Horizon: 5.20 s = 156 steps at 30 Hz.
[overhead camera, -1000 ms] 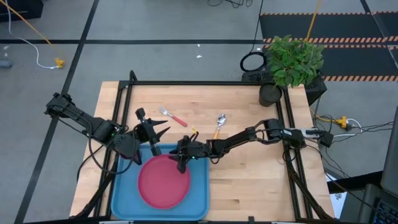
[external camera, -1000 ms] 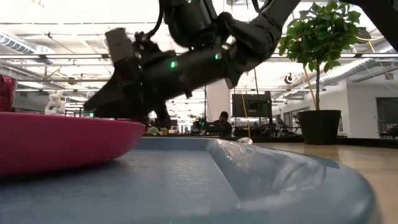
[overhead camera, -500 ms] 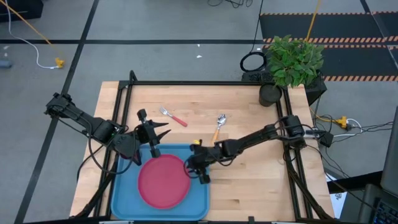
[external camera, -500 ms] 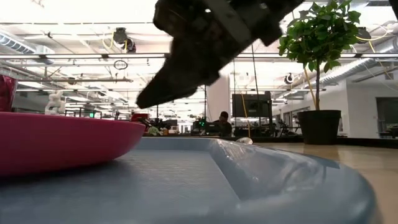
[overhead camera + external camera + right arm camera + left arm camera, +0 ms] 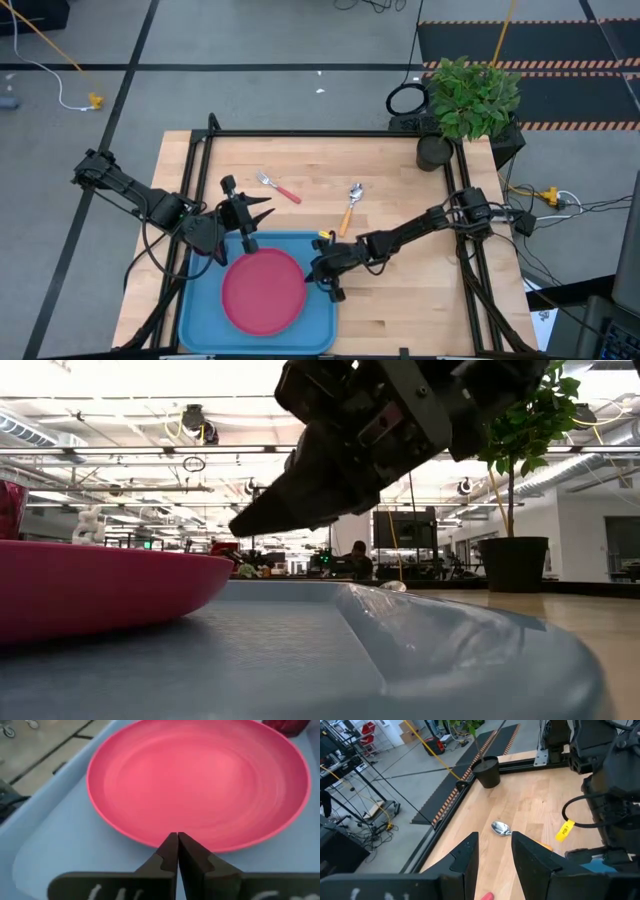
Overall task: Pick and place plate/cup/fork/spoon on tray
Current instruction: Put the pink plate on the center of the blue serving tray, then put the pink fork on the blue serving tray to the right of the pink plate
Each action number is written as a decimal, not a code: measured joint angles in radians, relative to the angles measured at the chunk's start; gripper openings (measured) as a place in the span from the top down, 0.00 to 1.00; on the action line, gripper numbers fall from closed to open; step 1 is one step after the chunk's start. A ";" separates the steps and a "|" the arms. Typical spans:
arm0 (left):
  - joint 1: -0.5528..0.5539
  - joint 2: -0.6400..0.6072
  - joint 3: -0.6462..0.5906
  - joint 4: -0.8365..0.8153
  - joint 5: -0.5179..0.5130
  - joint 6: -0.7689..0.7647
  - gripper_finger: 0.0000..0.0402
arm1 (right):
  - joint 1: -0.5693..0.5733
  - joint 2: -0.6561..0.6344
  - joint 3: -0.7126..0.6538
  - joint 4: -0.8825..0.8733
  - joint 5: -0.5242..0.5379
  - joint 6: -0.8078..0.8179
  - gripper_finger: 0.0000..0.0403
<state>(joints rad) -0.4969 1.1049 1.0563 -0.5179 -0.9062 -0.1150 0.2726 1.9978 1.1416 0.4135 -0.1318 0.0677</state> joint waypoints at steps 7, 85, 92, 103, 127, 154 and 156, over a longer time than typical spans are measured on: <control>0.000 0.000 0.000 0.000 0.000 0.001 0.70 | 0.003 0.005 -0.034 0.058 0.005 0.026 1.00; 0.023 0.001 -0.001 0.021 0.012 0.016 0.70 | -0.246 -0.035 0.010 0.039 0.344 0.105 1.00; 0.062 0.001 -0.001 0.022 0.011 0.032 0.70 | -0.299 0.021 0.036 0.090 0.341 0.074 0.94; 0.111 0.001 -0.001 0.018 0.016 0.057 0.70 | -0.345 0.149 0.226 -0.063 0.345 0.097 0.67; 0.111 0.001 -0.001 0.015 0.019 0.075 0.70 | -0.362 0.249 0.226 0.005 0.471 0.061 0.53; 0.111 0.001 -0.001 0.016 0.019 0.080 0.70 | -0.362 0.281 0.228 -0.086 0.446 0.179 0.86; 0.111 0.001 -0.001 0.016 0.019 0.080 0.70 | -0.362 0.281 0.228 -0.087 0.446 0.180 0.86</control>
<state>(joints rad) -0.3862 1.1061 1.0557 -0.5017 -0.8871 -0.0349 -0.0895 2.2792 1.3701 0.3264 0.3141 0.2474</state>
